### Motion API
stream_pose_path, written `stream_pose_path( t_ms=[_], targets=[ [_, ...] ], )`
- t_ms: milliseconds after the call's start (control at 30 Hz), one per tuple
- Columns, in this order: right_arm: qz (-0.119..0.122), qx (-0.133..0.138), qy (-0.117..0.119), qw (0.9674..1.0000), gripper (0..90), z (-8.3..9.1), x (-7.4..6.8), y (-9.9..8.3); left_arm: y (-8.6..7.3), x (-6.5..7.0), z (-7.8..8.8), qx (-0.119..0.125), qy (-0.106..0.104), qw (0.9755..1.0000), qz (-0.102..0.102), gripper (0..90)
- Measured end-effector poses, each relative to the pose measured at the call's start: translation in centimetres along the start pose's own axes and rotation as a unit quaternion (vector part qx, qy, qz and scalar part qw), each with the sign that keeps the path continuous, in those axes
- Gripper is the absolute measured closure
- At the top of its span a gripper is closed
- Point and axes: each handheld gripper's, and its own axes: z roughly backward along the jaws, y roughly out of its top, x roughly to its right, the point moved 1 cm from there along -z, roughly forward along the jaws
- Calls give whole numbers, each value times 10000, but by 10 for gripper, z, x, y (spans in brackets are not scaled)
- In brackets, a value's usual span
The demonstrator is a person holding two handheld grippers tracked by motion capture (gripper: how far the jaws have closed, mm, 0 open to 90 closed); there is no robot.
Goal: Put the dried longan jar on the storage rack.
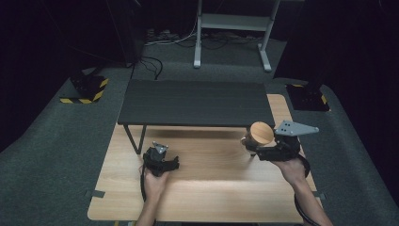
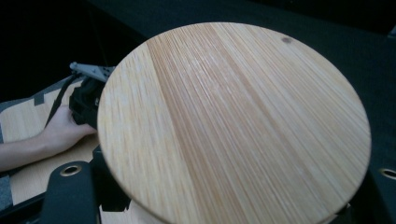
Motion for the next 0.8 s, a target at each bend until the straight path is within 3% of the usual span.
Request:
stream_pose_path(
  t_ms=[167, 367, 600, 800],
  targets=[
    [-13, -125, 35, 9999, 251, -8, 7, 25, 0, 1, 0, -11, 18, 10000, -25, 92],
    [-80, -230, -137, 9996, 251, -24, 15, 54, 0, 1, 0, -8, 26, 10000, -32, 92],
    [-160, -478, -333, 9982, 251, -48, 19, 77, 1, 2, 0, -17, 30, 10000, -31, 92],
    [-259, -621, -397, 9969, 251, -65, 25, 85, 1, 2, 0, -13, 28, 10000, -30, 92]
  ],
)
